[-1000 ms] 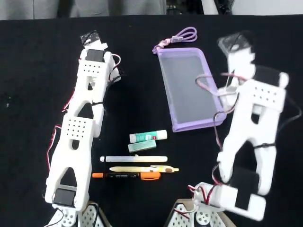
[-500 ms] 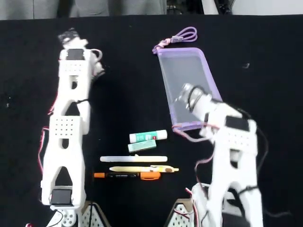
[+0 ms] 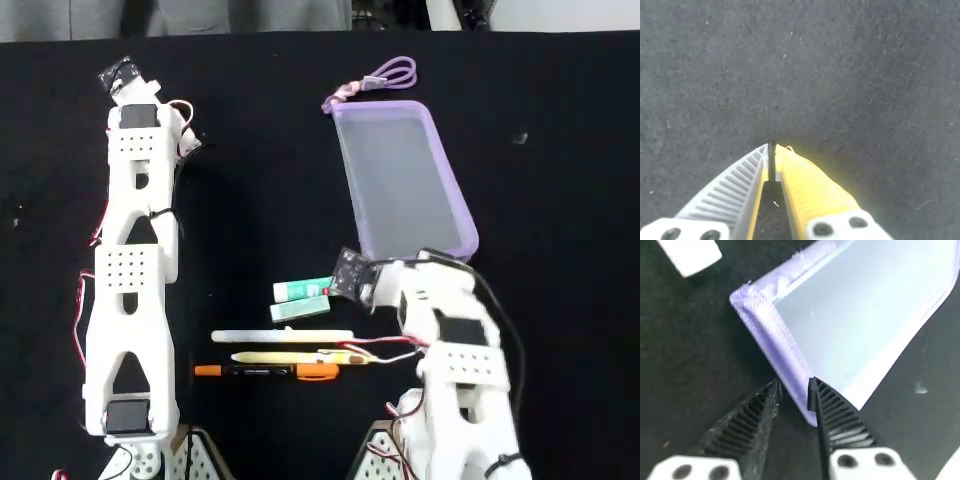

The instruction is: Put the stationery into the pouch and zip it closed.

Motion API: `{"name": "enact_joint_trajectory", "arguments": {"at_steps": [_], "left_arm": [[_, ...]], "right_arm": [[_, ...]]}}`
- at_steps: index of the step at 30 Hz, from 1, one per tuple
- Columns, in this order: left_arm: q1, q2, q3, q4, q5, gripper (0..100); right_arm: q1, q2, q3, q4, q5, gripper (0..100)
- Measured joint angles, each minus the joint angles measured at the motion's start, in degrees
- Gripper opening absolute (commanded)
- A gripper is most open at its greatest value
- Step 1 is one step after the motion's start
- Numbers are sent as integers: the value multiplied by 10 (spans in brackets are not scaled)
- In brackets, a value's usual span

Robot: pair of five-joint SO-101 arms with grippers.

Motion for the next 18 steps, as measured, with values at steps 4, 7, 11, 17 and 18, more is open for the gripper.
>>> {"name": "enact_joint_trajectory", "arguments": {"at_steps": [4, 7, 11, 17, 18], "left_arm": [[0, 0, 0, 0, 0, 30], [0, 0, 0, 0, 0, 30], [0, 0, 0, 0, 0, 30], [0, 0, 0, 0, 0, 30], [0, 0, 0, 0, 0, 30]], "right_arm": [[-5, -4, 39, -94, 1, 103], [-5, -3, 53, -145, 1, 103], [-6, 24, 54, -178, 1, 103], [-15, 80, 53, -186, 1, 103], [-15, 84, 53, -187, 1, 103]]}}
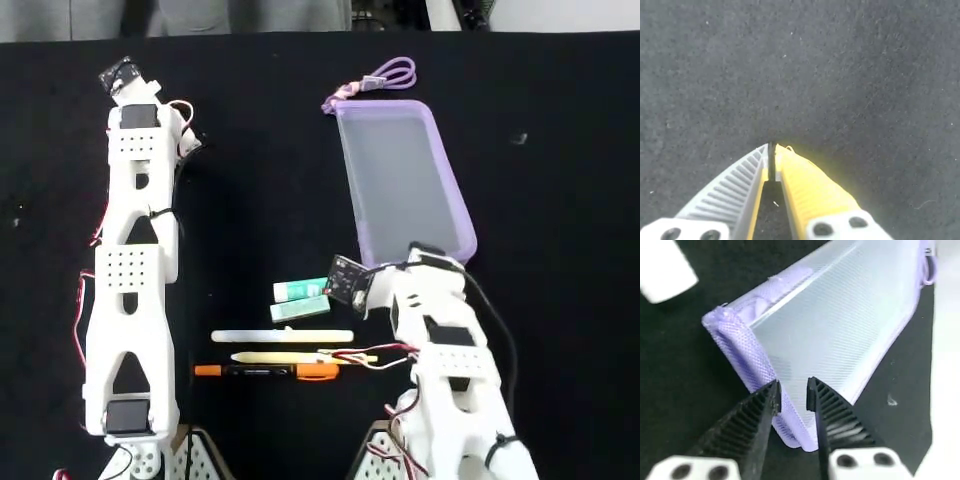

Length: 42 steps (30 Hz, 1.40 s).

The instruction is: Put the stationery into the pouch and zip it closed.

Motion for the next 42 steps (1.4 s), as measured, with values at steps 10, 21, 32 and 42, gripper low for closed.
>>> {"name": "enact_joint_trajectory", "arguments": {"at_steps": [10, 21, 32, 42], "left_arm": [[0, 0, 0, 0, 0, 30], [0, 0, 0, 0, 0, 30], [-3, 11, -1, -16, 0, 30], [-4, 21, -2, -26, 0, 30]], "right_arm": [[0, 112, -57, -9, 0, 103], [-2, 63, -23, -12, 0, 106], [-11, -110, 59, 58, 0, 103], [-49, -204, 59, 119, -30, 103]]}}
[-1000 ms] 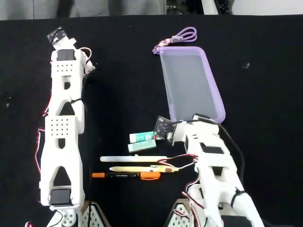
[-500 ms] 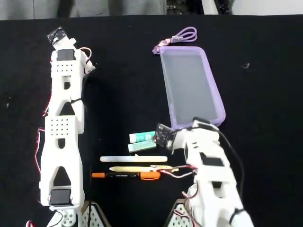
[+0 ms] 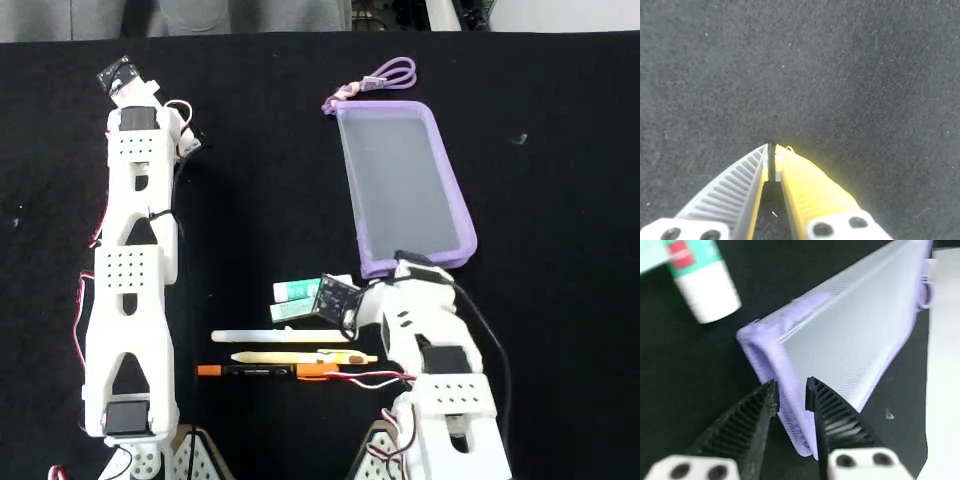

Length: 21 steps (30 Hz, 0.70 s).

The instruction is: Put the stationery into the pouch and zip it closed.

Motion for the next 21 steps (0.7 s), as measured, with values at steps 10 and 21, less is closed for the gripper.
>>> {"name": "enact_joint_trajectory", "arguments": {"at_steps": [10, 21], "left_arm": [[0, 0, 0, 0, 0, 30], [0, 0, 0, 0, 0, 30]], "right_arm": [[0, 0, 7, -16, -4, 103], [-4, 0, 7, 5, -4, 103]]}}
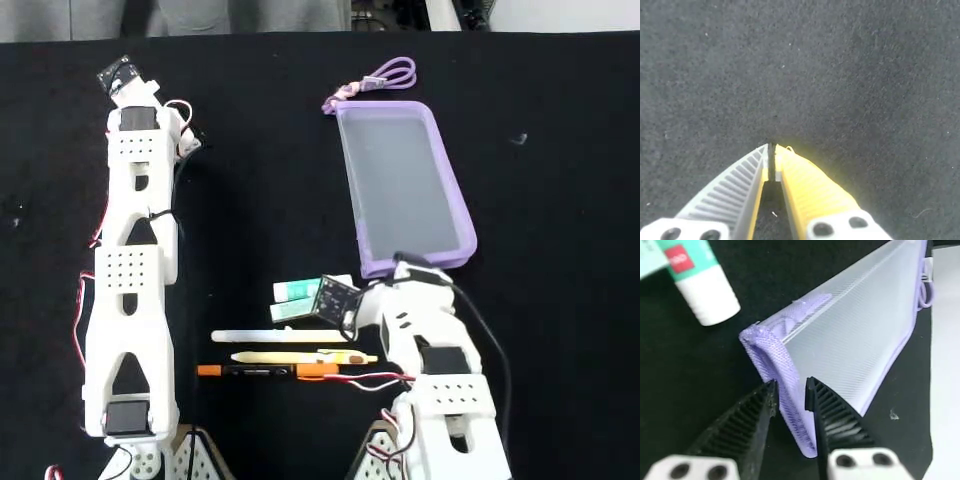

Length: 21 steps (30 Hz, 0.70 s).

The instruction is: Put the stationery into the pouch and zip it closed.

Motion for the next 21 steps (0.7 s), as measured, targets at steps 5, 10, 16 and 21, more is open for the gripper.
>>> {"name": "enact_joint_trajectory", "arguments": {"at_steps": [5, 10, 16, 21], "left_arm": [[0, 0, 0, 0, 0, 30], [0, 0, 0, 0, 0, 30], [0, 0, 0, 0, 0, 30], [0, 0, 0, 0, 0, 30]], "right_arm": [[-1, 0, 0, 4, 0, 103], [-7, 0, 0, 4, 0, 103], [-18, 48, -1, -27, 0, 103], [-18, 149, -17, -100, 0, 103]]}}
